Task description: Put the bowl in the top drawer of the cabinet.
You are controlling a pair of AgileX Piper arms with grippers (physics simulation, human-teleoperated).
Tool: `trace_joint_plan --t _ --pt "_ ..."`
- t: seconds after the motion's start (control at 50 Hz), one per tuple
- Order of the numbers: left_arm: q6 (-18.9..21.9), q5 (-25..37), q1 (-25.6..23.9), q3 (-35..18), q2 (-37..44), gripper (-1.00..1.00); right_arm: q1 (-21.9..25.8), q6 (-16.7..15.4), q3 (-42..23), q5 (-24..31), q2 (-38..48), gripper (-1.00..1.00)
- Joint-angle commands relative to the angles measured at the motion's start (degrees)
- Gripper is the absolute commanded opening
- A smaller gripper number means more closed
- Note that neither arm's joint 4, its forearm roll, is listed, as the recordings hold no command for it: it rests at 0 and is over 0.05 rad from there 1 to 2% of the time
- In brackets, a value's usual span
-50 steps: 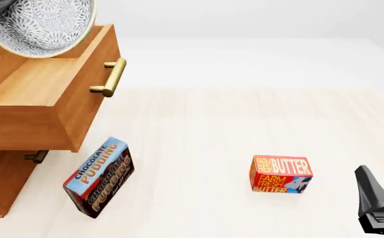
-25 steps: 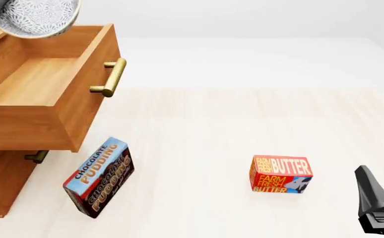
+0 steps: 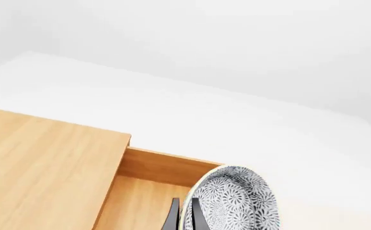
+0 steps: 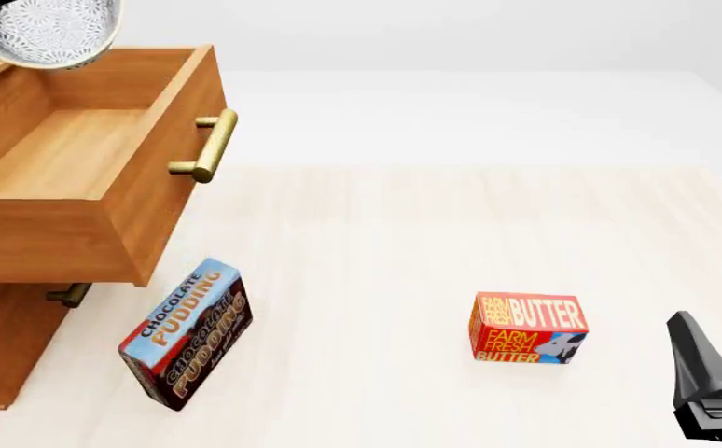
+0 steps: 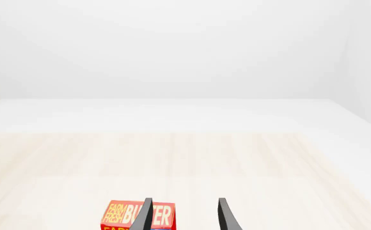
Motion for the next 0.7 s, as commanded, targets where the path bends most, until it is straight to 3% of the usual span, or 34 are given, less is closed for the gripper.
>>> trace_joint_plan --t 0.02,0.7 --pt "3.05 -0.88 2.12 -0.71 2.09 -1.00 -0.01 0.00 0.00 0.00 -0.01 1.00" --pt "5.71 -4.46 4.23 2.85 6.79 -1.00 -0.01 0.00 0.00 0.00 -0.01 1.00"
